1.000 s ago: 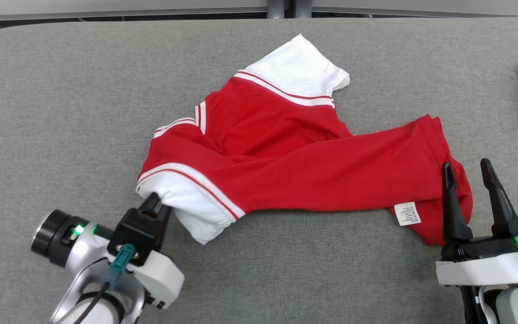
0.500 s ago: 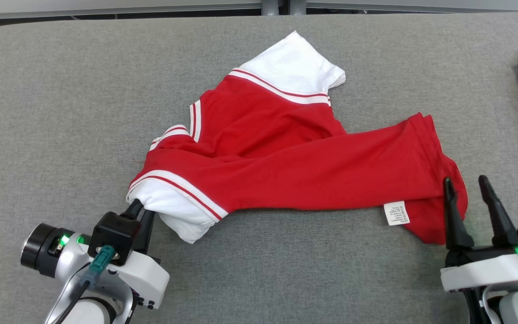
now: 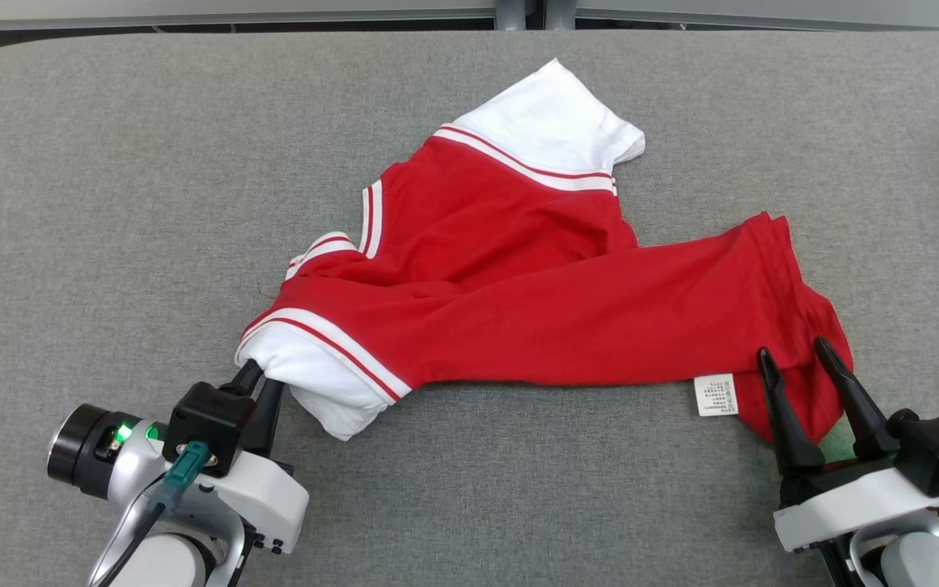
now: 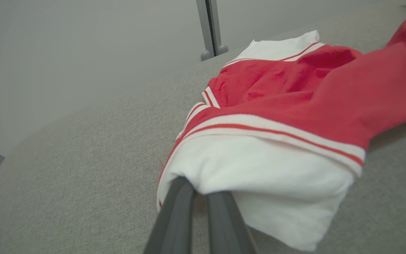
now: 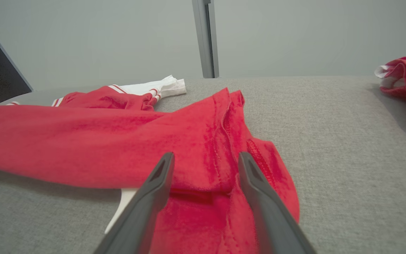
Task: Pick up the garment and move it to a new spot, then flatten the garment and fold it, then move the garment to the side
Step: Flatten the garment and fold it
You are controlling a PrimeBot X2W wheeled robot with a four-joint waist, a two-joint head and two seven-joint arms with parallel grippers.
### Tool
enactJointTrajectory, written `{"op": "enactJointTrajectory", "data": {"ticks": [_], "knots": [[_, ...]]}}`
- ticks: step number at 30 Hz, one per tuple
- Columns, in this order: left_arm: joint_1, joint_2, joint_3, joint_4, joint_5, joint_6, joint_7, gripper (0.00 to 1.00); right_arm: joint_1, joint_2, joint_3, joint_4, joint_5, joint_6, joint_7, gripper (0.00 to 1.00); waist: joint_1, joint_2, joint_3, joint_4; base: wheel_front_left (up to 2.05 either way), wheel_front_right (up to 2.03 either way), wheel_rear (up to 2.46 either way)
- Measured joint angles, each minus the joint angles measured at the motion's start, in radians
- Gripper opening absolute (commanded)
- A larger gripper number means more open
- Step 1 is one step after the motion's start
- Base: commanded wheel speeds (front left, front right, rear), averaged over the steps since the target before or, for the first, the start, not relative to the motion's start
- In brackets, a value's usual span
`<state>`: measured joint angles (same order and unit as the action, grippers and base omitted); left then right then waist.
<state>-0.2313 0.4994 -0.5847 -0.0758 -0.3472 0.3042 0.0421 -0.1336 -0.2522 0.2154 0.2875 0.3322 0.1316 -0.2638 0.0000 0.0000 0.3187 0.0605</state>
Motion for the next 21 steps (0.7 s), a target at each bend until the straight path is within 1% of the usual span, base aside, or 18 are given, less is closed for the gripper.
{"op": "enactJointTrajectory", "data": {"ticks": [4, 5, 6, 8, 12, 13, 14, 15, 16, 17, 21], "knots": [[-0.004, 0.0, -0.006, 0.01, 0.0, -0.003, -0.002, 0.0, -0.012, -0.012, 0.02, 0.032, -0.001, 0.0, 0.0, 0.89, 0.0, 0.0, -0.012, -0.001, 0.0, 0.0, 0.0], [-0.005, 0.001, -0.008, 0.012, 0.0, -0.004, -0.001, 0.0, -0.014, -0.017, 0.028, 0.048, 0.0, 0.0, 0.0, 0.92, 0.0, 0.0, -0.016, -0.001, 0.0, 0.0, 0.0], [-0.005, 0.001, -0.011, 0.013, 0.001, -0.004, 0.001, 0.0, -0.018, -0.025, 0.034, 0.062, 0.002, 0.0, 0.0, 0.93, 0.0, 0.0, -0.019, 0.0, 0.0, 0.0, 0.0], [-0.008, 0.001, -0.014, 0.014, 0.002, -0.004, 0.002, 0.0, -0.038, -0.032, 0.042, 0.081, 0.006, 0.0, 0.0, 0.99, 0.0, 0.0, -0.026, 0.001, 0.0, 0.0, 0.0], [-0.008, 0.0, -0.022, 0.015, 0.002, -0.004, 0.008, 0.0, -0.076, -0.055, 0.072, 0.135, 0.019, 0.0, 0.0, 1.0, 0.0, 0.0, -0.04, 0.002, 0.0, 0.0, 0.0], [-0.008, 0.0, -0.024, 0.015, 0.002, -0.004, 0.009, 0.0, -0.086, -0.059, 0.089, 0.161, 0.032, 0.0, 0.0, 0.81, 0.0, 0.0, -0.043, 0.003, 0.0, 0.0, 0.0], [-0.008, 0.0, -0.026, 0.015, 0.002, -0.005, 0.01, 0.0, -0.097, -0.064, 0.113, 0.188, 0.044, 0.0, 0.0, 0.81, 0.0, 0.0, -0.045, 0.003, 0.0, 0.0, 0.0], [-0.009, 0.0, -0.028, 0.014, 0.002, -0.008, 0.01, 0.0, -0.11, -0.068, 0.139, 0.215, 0.057, 0.0, 0.0, 0.2, 0.0, 0.0, -0.048, 0.004, 0.0, 0.0, 0.0], [-0.013, 0.0, -0.03, 0.014, 0.002, -0.01, 0.011, 0.0, -0.125, -0.074, 0.165, 0.233, 0.073, 0.0, 0.0, 0.2, 0.0, 0.0, -0.051, 0.006, 0.0, 0.0, 0.0], [-0.02, 0.001, -0.033, 0.012, 0.003, -0.014, 0.016, 0.0, -0.143, -0.08, 0.187, 0.244, 0.095, 0.0, 0.0, 0.0, 0.0, 0.0, -0.053, 0.007, 0.0, 0.0, 0.0], [-0.065, 0.023, -0.047, 0.0, 0.023, -0.042, 0.041, 0.0, -0.211, -0.124, 0.214, 0.23, 0.14, 0.0, 0.0, 0.0, 0.0, 0.0, -0.059, 0.012, 0.0, 0.0, 0.0]]}}
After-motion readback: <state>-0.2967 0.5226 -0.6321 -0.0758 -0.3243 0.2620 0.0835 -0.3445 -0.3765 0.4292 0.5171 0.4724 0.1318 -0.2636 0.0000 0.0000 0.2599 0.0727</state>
